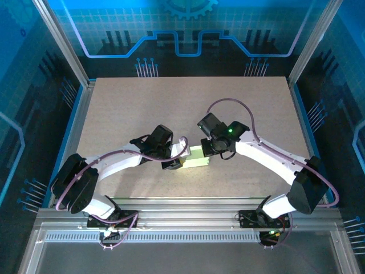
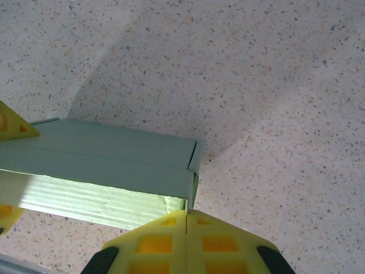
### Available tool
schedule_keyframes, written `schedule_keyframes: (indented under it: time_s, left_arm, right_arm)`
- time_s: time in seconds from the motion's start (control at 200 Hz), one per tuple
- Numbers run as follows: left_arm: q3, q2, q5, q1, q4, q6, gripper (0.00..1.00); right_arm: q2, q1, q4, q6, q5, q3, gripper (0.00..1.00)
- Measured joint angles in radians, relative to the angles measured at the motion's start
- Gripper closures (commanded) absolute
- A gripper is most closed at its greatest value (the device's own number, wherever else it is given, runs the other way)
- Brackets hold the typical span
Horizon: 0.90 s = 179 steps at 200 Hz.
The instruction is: Fold the paper box
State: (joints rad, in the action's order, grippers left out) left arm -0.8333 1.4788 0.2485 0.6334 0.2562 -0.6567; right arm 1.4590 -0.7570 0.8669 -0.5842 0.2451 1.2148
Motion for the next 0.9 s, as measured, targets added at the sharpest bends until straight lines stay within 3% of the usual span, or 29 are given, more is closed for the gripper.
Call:
schedule_keyframes:
  time_s: [0.35, 0.645, 0.896]
  left_arm:
    - [0.0, 0.006, -0.013, 0.005, -0.014, 0.005, 0.57]
    - [0.0, 0.006, -0.026, 0.011, -0.015, 0.014, 0.57]
    - [0.006, 0.006, -0.043, 0.014, -0.026, 0.029, 0.52]
  right_arm:
    - [-0.055, -0.056, -0.109, -0.066, 0.109, -0.115, 1.0]
    - [-0.06, -0.06, -0.139, -0.162, 0.122, -0.135, 1.0]
    - [-0.083, -0.082, -0.203, -0.234, 0.154, -0.187, 1.0]
